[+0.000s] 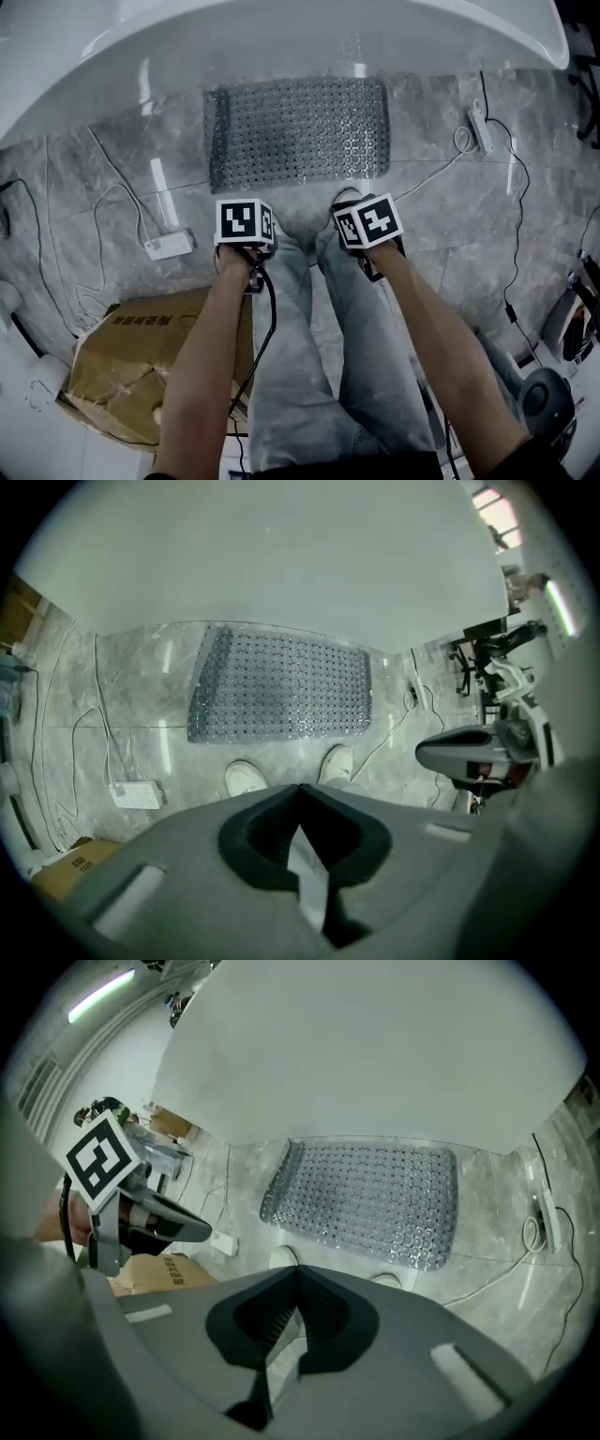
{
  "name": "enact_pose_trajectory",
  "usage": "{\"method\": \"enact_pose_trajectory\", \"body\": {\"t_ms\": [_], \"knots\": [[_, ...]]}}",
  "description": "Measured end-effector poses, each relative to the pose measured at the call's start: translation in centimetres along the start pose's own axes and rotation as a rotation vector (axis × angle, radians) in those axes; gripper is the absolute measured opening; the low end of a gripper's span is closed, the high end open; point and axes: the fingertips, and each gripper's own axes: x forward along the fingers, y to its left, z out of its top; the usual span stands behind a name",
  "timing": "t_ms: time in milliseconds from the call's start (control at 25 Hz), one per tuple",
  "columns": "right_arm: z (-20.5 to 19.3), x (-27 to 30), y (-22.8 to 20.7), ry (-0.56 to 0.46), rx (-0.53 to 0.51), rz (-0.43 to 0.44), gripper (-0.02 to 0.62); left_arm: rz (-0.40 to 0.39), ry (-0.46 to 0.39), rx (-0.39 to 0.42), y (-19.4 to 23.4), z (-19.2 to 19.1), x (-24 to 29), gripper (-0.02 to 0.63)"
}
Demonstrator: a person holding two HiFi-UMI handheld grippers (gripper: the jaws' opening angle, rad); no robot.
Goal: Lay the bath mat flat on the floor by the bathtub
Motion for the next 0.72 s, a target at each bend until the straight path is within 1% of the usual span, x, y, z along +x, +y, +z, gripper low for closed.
{"method": "enact_pose_trajectory", "body": {"t_ms": [80, 200, 360, 440, 560, 640, 720], "knots": [[0.9, -1.1, 0.8, -0.06, 0.021, 0.015, 0.005, -0.005, -0.026, 0.017, -1.0, 0.4, -1.0, 0.005], [1.9, -3.2, 1.6, -0.151, 0.058, 0.015, 0.005, -0.027, -0.087, 0.03, -2.6, 1.0, -3.1, 0.005], [3.4, -6.9, 2.4, -0.229, 0.057, 0.007, 0.005, -0.051, -0.175, 0.06, -5.0, 1.9, -6.8, 0.005], [4.1, -8.9, 2.6, -0.262, 0.071, 0.019, 0.005, -0.065, -0.19, 0.048, -6.1, 2.1, -8.5, 0.005], [5.8, -12.3, 2.8, -0.343, 0.141, 0.043, 0.005, -0.067, -0.231, 0.024, -7.1, 2.5, -11.4, 0.005], [6.5, -14.5, 3.1, -0.386, 0.165, 0.041, 0.005, -0.061, -0.255, 0.021, -7.8, 2.3, -13.4, 0.005], [7.2, -16.8, 3.6, -0.431, 0.177, 0.039, 0.005, -0.048, -0.262, 0.03, -8.5, 1.8, -15.3, 0.005]]}}
